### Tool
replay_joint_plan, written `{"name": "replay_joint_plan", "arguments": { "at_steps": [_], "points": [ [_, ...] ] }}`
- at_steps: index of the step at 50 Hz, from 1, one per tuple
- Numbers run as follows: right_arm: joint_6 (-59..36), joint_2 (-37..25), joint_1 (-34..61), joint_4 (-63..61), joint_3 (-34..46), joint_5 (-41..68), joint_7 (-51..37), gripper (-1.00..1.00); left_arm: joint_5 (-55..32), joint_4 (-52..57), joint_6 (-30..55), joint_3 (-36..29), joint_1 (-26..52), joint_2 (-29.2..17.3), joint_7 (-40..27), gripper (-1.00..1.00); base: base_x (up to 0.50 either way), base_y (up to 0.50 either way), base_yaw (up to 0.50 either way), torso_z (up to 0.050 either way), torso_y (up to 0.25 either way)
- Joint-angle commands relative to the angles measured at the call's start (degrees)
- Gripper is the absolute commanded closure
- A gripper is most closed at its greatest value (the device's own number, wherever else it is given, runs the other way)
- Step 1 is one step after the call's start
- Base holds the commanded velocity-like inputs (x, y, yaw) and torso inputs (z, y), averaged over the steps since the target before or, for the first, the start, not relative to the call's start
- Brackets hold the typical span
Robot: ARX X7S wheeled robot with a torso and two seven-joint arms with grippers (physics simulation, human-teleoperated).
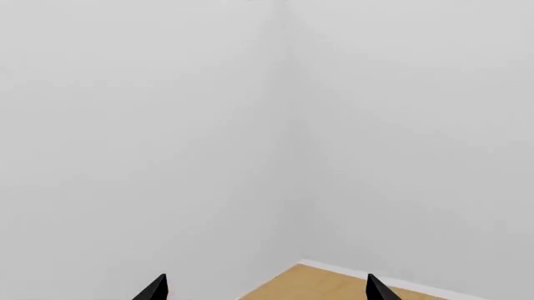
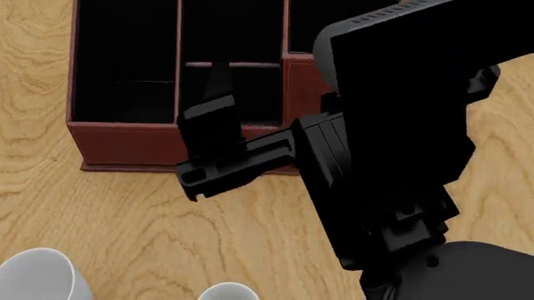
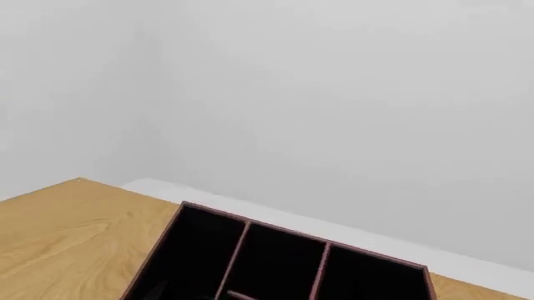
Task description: Pick up the white mug and place it to the right of the caddy.
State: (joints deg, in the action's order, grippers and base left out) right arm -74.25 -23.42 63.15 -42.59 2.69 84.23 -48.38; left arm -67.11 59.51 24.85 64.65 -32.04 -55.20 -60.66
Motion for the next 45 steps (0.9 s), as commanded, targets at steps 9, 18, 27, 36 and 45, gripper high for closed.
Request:
{"name": "replay_joint_plan", "arguments": {
  "at_steps": [9, 18, 27, 36, 45],
  "points": [
    [-3.5, 10.7, 8.4, 5.0, 13.1, 8.6, -1.6, -1.00, 0.6, 0.3, -6.5, 5.1, -10.8, -0.8, -2.3, -1.00, 0.00, 0.00, 0.00, 0.000, 0.000],
    [-3.7, 15.9, 8.6, 10.0, 20.1, 12.2, -3.2, -1.00, 0.8, 0.0, -6.1, 4.6, -10.3, -1.3, -2.6, -1.00, 0.00, 0.00, 0.00, 0.000, 0.000],
    [-2.8, 19.0, 11.7, 18.7, 28.7, 20.4, -11.0, -1.00, 1.9, -0.4, -6.2, 2.7, -9.3, -1.3, -2.4, -1.00, 0.00, 0.00, 0.00, 0.000, 0.000],
    [-2.0, 20.6, 12.4, 22.8, 35.3, 24.0, -14.1, -1.00, 2.6, -0.4, -5.8, 2.5, -8.6, -0.5, -1.4, -1.00, 0.00, 0.00, 0.00, 0.000, 0.000],
    [0.6, 21.3, 12.7, 26.0, 39.8, 27.3, -16.2, -1.00, 3.5, -0.8, -5.6, 1.1, -7.8, 0.5, -0.6, -1.00, 0.00, 0.00, 0.00, 0.000, 0.000]
  ]
}}
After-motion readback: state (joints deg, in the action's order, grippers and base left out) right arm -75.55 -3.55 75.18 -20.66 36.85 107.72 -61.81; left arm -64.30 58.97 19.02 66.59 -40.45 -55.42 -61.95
